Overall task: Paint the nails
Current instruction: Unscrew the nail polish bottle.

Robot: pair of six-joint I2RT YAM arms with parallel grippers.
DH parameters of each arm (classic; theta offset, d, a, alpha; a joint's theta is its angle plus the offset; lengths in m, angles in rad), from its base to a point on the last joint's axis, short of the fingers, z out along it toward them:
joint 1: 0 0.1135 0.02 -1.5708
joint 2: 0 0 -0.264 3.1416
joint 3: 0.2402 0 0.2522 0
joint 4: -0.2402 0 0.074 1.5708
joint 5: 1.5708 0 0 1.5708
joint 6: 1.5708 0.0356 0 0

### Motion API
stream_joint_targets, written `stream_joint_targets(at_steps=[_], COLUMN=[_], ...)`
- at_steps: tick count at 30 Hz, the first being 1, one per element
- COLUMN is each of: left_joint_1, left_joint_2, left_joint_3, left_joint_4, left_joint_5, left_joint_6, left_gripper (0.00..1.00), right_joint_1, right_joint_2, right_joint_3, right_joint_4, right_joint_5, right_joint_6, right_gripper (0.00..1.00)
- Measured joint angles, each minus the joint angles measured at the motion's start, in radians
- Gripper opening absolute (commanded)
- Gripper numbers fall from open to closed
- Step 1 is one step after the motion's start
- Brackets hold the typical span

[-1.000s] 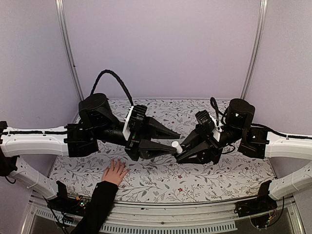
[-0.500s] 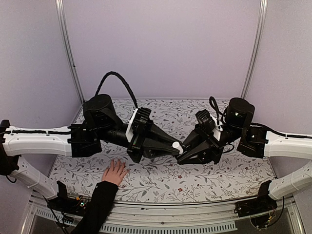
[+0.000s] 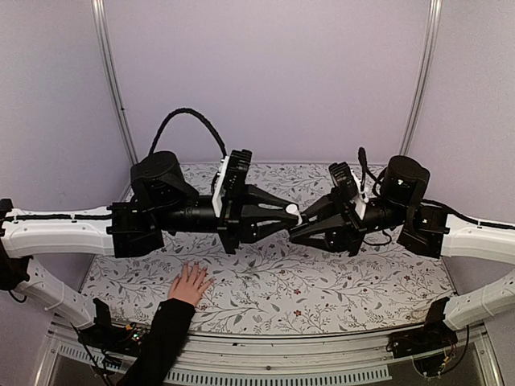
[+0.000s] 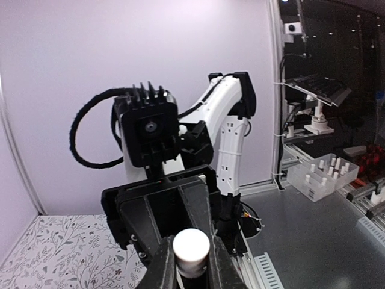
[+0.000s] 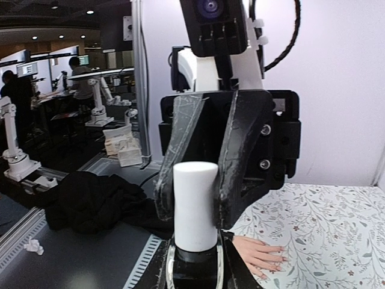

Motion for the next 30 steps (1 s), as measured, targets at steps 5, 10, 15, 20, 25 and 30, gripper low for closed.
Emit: stream_joint_targets(at_steps=[5, 10, 15, 20, 25, 30], left_joint_1=[0.008, 0.017, 0.024, 0.025, 0.025, 0.024], left_joint_2=[0.0, 0.034, 0.089, 0.151, 0.204, 0.22], left_joint_3=[0.017, 0.081, 0.139, 0.173, 0.215, 0.232], left_joint_4=[-0.008, -0.053, -0.084, -0.1, -0.126, -0.146], left_joint_5=[-0.116, -0.241, -0.394, -0.558, -0.655, -0.681], left_joint_6=[-0.043, -0.08, -0.115, -0.145, -0.171, -0.182], left_gripper=[0.0, 0.0, 0.0, 0.0, 0.0, 0.03], right_joint_1=[-0.004, -0.01, -0.011, -0.009, -0.003, -0.002], right_joint_2=[-0.019, -0.029, -0.015, 0.027, 0.057, 0.066], right_joint_3=[0.0, 0.0, 0.001, 0.001, 0.001, 0.001], right_joint_4=[-0.001, 0.007, 0.01, 0.007, 0.007, 0.007], right_joint_5=[0.162, 0.336, 0.534, 0.733, 0.859, 0.9], right_joint_6=[-0.021, -0.035, -0.056, -0.064, -0.064, -0.063], right_gripper=[0.0, 0.0, 0.0, 0.0, 0.0, 0.0])
